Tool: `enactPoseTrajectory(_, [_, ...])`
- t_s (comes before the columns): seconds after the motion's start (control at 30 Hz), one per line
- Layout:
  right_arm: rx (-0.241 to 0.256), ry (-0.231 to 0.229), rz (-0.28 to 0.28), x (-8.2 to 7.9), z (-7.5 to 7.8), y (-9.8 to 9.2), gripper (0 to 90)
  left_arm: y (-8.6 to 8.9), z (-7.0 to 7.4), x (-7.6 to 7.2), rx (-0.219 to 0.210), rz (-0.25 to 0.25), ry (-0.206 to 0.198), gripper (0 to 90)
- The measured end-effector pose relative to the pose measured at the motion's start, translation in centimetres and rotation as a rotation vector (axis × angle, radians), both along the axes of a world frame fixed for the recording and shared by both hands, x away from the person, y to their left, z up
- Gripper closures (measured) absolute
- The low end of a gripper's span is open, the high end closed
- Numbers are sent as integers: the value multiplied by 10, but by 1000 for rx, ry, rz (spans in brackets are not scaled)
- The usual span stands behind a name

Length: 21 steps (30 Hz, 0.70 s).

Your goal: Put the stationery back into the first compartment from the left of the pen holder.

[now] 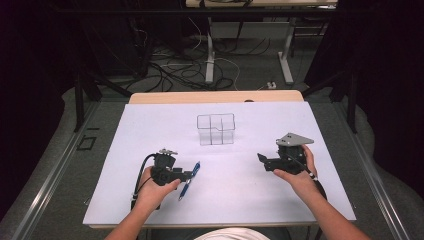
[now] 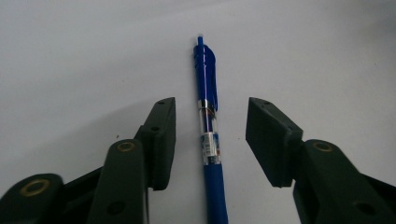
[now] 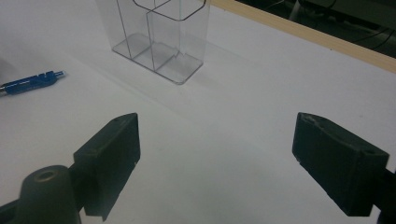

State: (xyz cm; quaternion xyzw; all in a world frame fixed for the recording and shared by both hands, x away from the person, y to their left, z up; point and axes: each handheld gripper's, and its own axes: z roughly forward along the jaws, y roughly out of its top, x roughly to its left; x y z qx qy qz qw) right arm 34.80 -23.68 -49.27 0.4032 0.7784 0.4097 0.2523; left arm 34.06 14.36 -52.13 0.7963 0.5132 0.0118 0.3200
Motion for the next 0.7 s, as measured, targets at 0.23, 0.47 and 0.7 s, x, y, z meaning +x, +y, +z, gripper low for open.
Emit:
enactPoseTrajectory(0.23, [6, 7, 6, 1, 0, -2, 148, -4, -5, 3, 40, -2, 57, 616])
enactPoseTrajectory(0.47, [10, 13, 3, 3, -2, -4, 149, -9, -10, 3, 70, -22, 84, 660])
enactPoseTrajectory(0.7, [16, 17, -1, 4, -2, -6, 148, -12, -14, 2, 86, -44, 101, 707])
